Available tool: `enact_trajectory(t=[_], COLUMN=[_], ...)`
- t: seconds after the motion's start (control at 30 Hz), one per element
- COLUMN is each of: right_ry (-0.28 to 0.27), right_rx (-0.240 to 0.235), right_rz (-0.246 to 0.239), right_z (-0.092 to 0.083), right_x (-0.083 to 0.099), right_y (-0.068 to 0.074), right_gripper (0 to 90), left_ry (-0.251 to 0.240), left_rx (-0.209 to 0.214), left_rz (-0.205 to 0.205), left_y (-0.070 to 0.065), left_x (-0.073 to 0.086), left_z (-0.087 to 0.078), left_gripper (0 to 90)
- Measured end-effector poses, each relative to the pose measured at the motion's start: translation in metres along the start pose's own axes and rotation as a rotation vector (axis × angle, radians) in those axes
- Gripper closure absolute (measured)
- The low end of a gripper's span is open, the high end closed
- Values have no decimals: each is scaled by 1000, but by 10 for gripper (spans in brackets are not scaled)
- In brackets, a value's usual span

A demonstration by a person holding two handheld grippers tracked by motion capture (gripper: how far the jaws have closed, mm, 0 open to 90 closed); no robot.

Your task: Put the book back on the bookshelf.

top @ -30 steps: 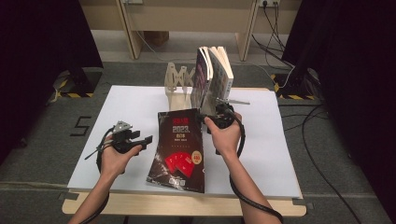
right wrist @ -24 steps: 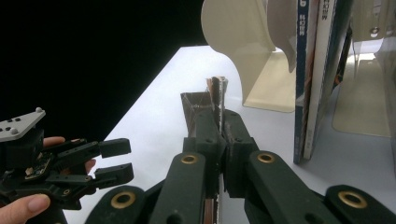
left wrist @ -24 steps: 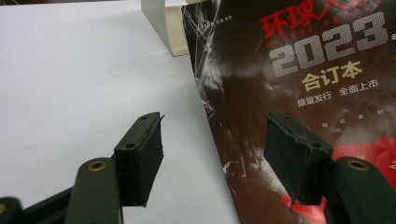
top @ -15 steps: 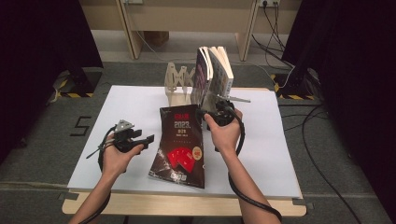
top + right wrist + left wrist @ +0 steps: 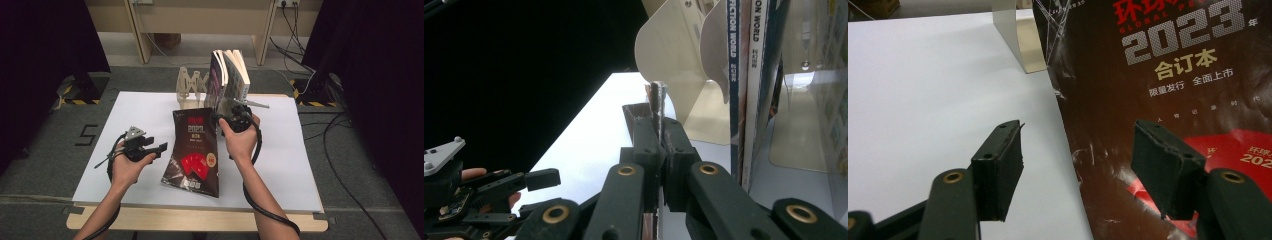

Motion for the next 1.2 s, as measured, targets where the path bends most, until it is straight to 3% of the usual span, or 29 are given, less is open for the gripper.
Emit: enact_trajectory(t=[1.2], right_ry=[-102], right_rx=[33], right_rz=[-13], right_z=[3], right_x=[-23], right_y=[12], right_gripper=[876], left_ry=[-19], left_rx=[26], left_rz=[16], left_y=[-11], left_x=[-15], left_z=[5], left_gripper=[362])
Point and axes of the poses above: each handheld gripper's, and its own axes: z roughly forward along the jaws, x roughly out of its underside, y roughly to its left, the point moved 5 cm from there along z, roughly forward along the jaws, and after that the axes turned 4 degrees about x, right-handed, at the moved point
